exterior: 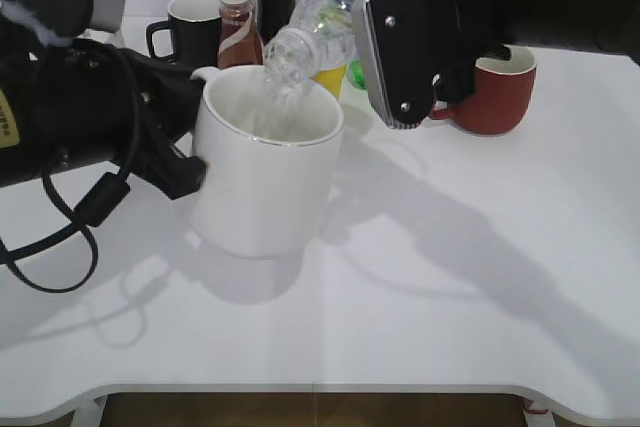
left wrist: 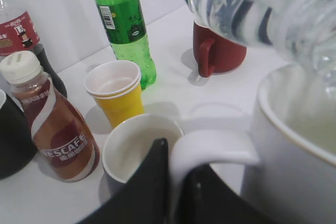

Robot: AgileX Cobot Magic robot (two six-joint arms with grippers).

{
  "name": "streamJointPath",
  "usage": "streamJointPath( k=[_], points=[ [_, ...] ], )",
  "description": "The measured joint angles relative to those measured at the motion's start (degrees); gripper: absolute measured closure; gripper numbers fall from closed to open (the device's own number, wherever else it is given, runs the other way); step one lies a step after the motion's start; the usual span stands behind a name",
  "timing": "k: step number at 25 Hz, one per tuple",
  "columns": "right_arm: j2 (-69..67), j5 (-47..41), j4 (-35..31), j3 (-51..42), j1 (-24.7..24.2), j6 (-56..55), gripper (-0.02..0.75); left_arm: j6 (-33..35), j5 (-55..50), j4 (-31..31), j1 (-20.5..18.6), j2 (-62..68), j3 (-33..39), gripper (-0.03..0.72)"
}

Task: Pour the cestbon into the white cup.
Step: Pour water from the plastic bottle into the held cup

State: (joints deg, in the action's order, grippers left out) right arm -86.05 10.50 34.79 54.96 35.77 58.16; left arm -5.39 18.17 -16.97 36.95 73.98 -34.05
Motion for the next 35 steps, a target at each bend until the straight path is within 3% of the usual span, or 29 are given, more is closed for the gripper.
streamJointPath(
  k=[12, 21, 35],
  points=[
    [0.00, 2.49, -0.16, 0.00, 0.00, 6.33, 0.278, 0.00, -0.24, 0.00, 0.00, 0.00, 0.00, 0.657],
    [0.02, 6.89, -9.64, 0.00, 0.00, 16.38, 0.278, 0.00, -0.30, 0.00, 0.06, 0.00, 0.00, 0.657],
    [0.09, 7.33, -10.03, 0.06, 0.00, 19.42, 0.278, 0.05, -0.67, -0.05, 0.06, 0.00, 0.00, 0.657]
  ],
)
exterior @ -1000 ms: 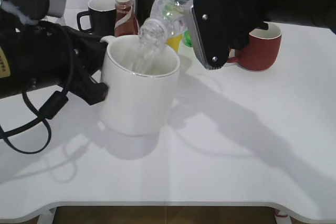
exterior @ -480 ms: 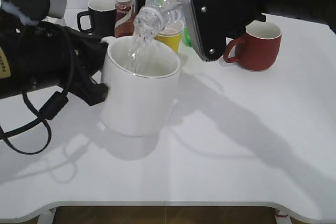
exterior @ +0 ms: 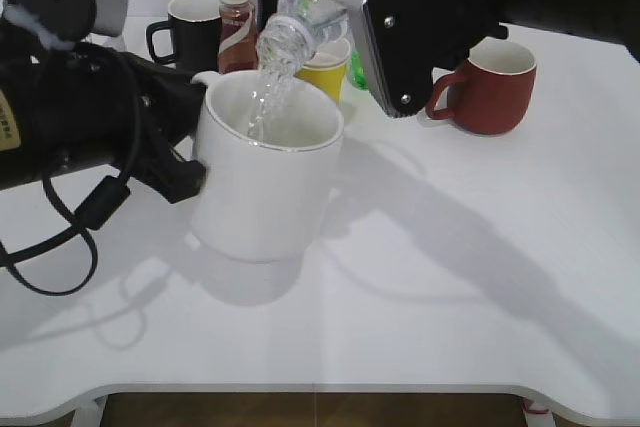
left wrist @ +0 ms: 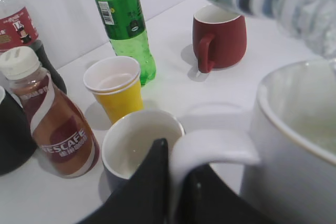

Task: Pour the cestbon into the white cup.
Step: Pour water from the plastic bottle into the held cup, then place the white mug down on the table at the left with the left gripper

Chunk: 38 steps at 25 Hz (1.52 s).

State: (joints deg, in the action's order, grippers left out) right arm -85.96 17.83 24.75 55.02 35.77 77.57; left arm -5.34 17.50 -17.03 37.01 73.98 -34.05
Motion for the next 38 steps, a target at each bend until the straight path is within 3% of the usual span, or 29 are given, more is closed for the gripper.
streamJointPath(
  k=[5, 11, 16, 20, 24, 28, 32, 35, 38],
  points=[
    [0.00, 0.11, -1.08, 0.00, 0.00, 0.19, 0.278, 0.06, 0.00, 0.00, 0.00, 0.00, 0.00, 0.657],
    [0.11, -2.47, -8.73, 0.06, 0.00, -6.07, 0.278, 0.06, 0.00, 0.00, 0.00, 0.00, 0.00, 0.657],
    [0.52, -4.29, -9.43, -1.90, 0.00, -24.70, 0.278, 0.06, 0.42, -0.05, 0.00, 0.00, 0.00, 0.657],
    [1.94, -4.57, -9.68, -2.89, -0.53, -55.90, 0.278, 0.10, 1.12, 0.06, -1.35, 0.00, 0.06, 0.657],
    [3.00, -3.72, -9.67, -4.63, -5.26, -75.91, 0.278, 0.10, 5.97, 2.17, -7.82, 0.00, 0.06, 0.657],
    [3.05, 1.46, -9.67, -10.43, -12.22, -86.93, 0.278, 1.16, 12.67, 3.54, -18.95, 0.37, 0.06, 0.657],
    [3.05, 9.12, -9.72, -17.10, -15.11, -94.18, 0.278, 4.99, 20.69, 4.58, -29.42, 5.81, 0.00, 0.657],
    [3.05, 10.92, -9.65, -19.93, -15.29, -95.24, 0.278, 5.79, 28.19, 5.55, -32.92, 13.51, 0.00, 0.657],
    [3.05, 11.18, -9.66, -21.45, -15.29, -95.41, 0.278, 5.95, 35.21, 5.55, -33.42, 21.47, 0.00, 0.657]
  ],
)
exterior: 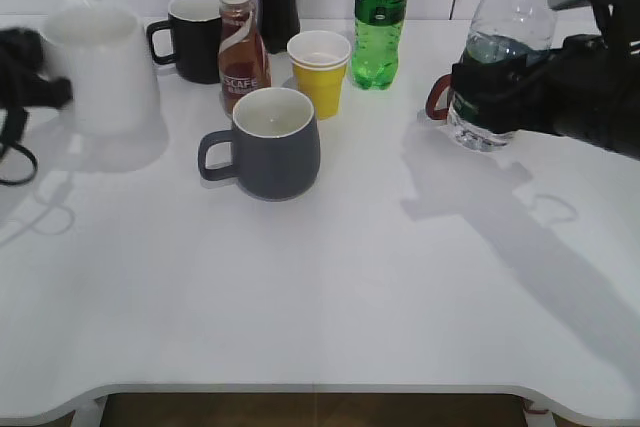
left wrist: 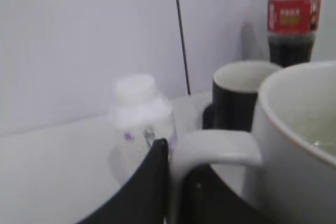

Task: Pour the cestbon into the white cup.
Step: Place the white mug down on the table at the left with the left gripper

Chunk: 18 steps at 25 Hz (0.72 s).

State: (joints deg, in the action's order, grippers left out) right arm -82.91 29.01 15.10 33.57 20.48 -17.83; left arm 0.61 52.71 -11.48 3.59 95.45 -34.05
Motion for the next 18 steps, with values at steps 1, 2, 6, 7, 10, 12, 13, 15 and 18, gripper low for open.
streamJointPath(
  k=[1, 2, 6, 7, 10, 12, 13, 15, 18],
  points=[
    [0.00, 0.00, 0.00, -0.26, 0.00, 0.00, 0.278, 0.00, 1.59, -0.08, 0.00, 2.56, 0.00, 0.657],
    [0.00, 0.00, 0.00, -0.31, 0.00, 0.00, 0.278, 0.00, 3.49, -0.27, 0.00, 4.89, 0.05, 0.657],
    [0.00, 0.18, 0.00, -0.50, 0.00, 0.00, 0.278, 0.06, 9.70, -0.50, 0.00, 11.40, 0.05, 0.657],
    [0.00, 0.18, 0.00, -0.57, 0.00, 0.00, 0.278, 0.06, 10.63, -0.43, 0.00, 12.22, 0.20, 0.657],
    [0.00, 0.18, 0.00, -0.56, 0.00, 0.00, 0.278, 0.06, 11.99, -0.15, 0.00, 13.91, 1.66, 0.657],
    [0.00, 0.18, 0.00, -0.56, 0.00, -0.05, 0.278, 0.06, 12.07, -0.07, 0.00, 14.34, 3.52, 0.657],
    [0.00, 0.18, 0.00, -0.56, 0.00, -0.05, 0.278, -0.17, 13.00, -0.01, 0.00, 14.48, 4.33, 0.657],
    [0.00, 0.18, 0.00, -0.56, 0.00, -0.05, 0.278, -0.23, 14.10, 0.13, 0.00, 14.48, 5.36, 0.657],
    [0.00, 0.22, 0.00, -0.56, 0.00, -0.05, 0.278, -0.61, 15.58, 0.34, 0.00, 14.48, 6.90, 0.657]
  ],
)
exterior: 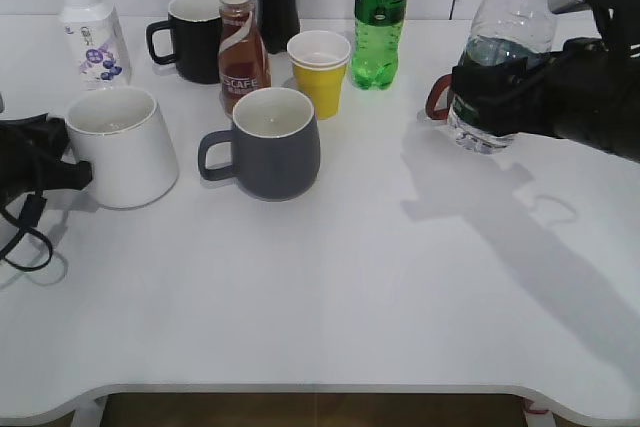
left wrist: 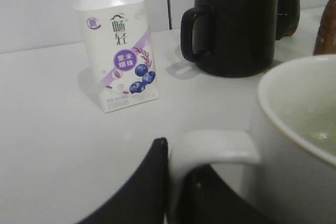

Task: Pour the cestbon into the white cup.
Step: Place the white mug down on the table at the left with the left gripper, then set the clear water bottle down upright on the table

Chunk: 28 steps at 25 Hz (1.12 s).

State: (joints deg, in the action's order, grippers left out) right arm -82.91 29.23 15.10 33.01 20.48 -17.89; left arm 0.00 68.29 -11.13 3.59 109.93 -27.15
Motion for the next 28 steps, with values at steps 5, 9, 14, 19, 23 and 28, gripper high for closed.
streamJointPath(
  k=[5, 9, 14, 19, 23, 28],
  points=[
    [0.00, 0.07, 0.00, 0.00, 0.00, -0.06, 0.278, 0.00, 1.18, 0.13, 0.00, -0.11, 2.98, 0.588],
    [0.00, 0.07, 0.00, 0.00, 0.00, -0.07, 0.278, 0.00, 2.41, 0.09, 0.00, -0.56, 5.28, 0.501],
    [0.00, 0.13, 0.00, 0.00, 0.00, -0.07, 0.278, -0.30, 3.10, 0.09, 0.00, -1.98, 7.85, 0.461],
    [0.00, 0.18, 0.00, 0.00, 0.00, 0.16, 0.278, -0.30, 1.45, -0.20, 0.00, -5.85, 9.45, 0.451],
    [-1.05, 0.30, -0.05, 0.00, 0.00, 0.59, 0.278, -0.30, 1.13, -1.09, 0.00, -7.82, 11.29, 0.449],
    [-5.38, 3.37, -1.13, 0.00, -0.55, 1.53, 0.278, -0.30, 1.05, -2.22, 0.00, -10.28, 14.44, 0.447]
  ],
)
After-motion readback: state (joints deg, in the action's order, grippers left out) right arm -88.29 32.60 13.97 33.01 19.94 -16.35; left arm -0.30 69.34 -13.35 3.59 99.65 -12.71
